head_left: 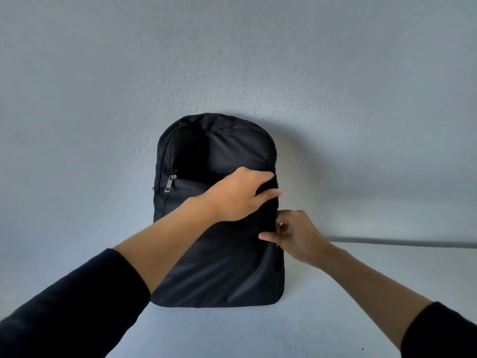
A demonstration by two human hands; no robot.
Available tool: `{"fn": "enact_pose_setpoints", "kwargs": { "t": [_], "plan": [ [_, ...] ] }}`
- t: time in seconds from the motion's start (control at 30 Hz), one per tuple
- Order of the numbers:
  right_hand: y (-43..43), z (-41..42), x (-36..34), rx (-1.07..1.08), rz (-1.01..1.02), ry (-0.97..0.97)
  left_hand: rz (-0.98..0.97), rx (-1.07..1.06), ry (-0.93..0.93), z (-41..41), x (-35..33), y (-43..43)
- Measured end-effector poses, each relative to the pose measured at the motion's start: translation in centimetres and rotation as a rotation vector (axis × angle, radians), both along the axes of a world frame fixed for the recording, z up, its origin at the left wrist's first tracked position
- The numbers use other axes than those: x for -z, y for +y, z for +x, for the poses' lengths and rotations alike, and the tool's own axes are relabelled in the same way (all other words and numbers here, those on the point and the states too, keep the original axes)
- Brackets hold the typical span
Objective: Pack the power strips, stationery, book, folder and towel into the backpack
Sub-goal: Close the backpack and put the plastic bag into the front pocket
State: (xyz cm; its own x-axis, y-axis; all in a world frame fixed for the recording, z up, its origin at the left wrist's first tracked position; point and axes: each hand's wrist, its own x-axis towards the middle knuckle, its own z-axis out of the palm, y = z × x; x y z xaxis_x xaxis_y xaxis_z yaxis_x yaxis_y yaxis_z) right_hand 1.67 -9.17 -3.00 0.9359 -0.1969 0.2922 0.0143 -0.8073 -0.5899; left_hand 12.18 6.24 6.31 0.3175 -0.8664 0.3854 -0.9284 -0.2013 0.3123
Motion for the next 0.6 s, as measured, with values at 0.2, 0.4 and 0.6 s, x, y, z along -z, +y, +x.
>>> {"fn": "enact_pose_setpoints", "kwargs": {
  "t": [0.2,0.4,0.6],
  "plan": [
    [0.3,-1.1,-2.8,-0.018,-0.232,-0.06,-0.01,-0.094,-0.091,2.3,-1.7,6.4],
    [4.7,0.0,-6.5,-0.177,-0.274,-0.497,0.058,-0.389,-0.364,5.5,0.9,14.2],
    [9.2,5.2,-8.0,-0.131,-0.359,-0.393,-0.333,-0.312,-0.098,4.3,0.8,15.8]
  ]
}}
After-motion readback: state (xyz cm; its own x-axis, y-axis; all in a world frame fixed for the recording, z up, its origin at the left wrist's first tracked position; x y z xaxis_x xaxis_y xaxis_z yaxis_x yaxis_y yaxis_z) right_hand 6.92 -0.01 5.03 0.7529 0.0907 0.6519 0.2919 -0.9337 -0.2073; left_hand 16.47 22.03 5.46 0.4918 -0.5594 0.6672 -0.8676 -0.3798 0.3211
